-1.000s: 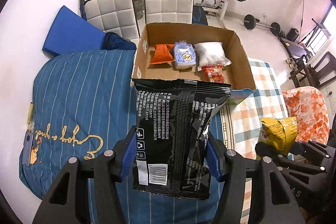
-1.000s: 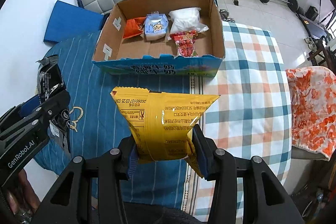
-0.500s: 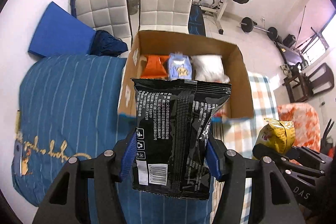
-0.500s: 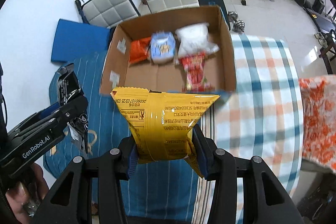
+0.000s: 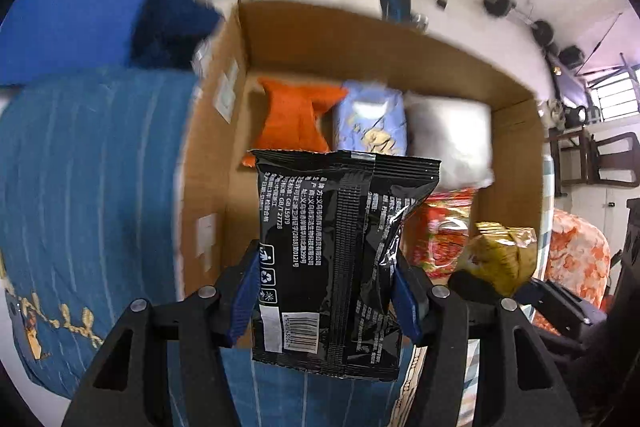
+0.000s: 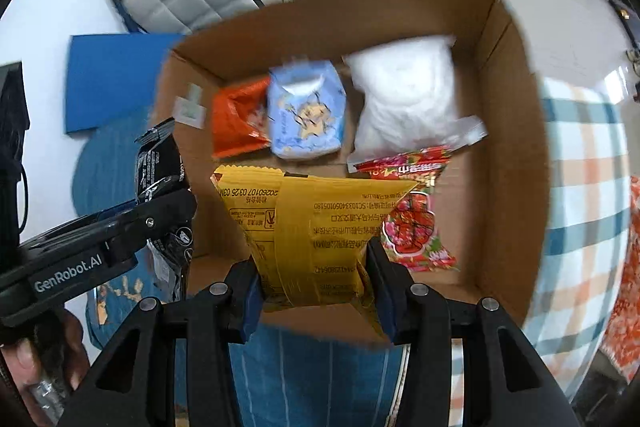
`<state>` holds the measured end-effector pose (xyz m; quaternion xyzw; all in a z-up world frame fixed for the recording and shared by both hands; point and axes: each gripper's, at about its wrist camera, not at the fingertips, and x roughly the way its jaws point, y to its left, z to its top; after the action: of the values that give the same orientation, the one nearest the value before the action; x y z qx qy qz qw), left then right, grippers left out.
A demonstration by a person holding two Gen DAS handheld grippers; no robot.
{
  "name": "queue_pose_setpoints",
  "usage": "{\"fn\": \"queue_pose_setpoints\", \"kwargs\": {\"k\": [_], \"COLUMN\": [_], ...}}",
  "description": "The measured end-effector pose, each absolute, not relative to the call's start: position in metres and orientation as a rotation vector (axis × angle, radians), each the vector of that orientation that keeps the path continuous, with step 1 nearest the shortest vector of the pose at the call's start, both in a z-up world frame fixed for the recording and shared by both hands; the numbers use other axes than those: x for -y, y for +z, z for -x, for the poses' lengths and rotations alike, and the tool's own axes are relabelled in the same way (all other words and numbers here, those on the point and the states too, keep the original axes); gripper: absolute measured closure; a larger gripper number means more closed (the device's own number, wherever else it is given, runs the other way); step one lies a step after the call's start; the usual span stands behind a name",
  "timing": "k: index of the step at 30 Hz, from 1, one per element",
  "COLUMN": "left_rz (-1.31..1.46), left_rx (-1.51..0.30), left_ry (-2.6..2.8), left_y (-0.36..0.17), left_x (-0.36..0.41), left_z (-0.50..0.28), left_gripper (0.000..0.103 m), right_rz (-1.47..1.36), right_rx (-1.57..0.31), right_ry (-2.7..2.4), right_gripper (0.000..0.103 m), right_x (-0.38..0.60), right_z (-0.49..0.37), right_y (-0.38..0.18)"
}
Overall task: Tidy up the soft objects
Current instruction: 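Carry the yellow and black packs over the box with both grippers, then lower both packs into the box and open both grippers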
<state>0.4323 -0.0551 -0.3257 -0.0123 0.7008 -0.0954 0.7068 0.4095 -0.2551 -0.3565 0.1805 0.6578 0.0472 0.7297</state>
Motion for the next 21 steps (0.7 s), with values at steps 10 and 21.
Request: {"fn": "queue_pose_setpoints", "kwargs": {"k": [10, 21], "left_rz": [-0.031, -0.09], "left_rx": [-1.774, -1.849], "left_ry": [-0.196, -0.194], "left_y": [-0.415, -0.449], "left_x": [0.07, 0.085], "left_z": [-0.458, -0.456], "left_gripper": [0.047, 0.046], "right_rz": [-0.427, -0.448], "right_rx": [-1.606, -1.689], "right_ry": [0.144, 0.174], "right_gripper": [0.054, 0.052], "right_x": [0.235, 0.222], "right_z": [-0.445, -0.453], "right_y": [-0.435, -0.479]}}
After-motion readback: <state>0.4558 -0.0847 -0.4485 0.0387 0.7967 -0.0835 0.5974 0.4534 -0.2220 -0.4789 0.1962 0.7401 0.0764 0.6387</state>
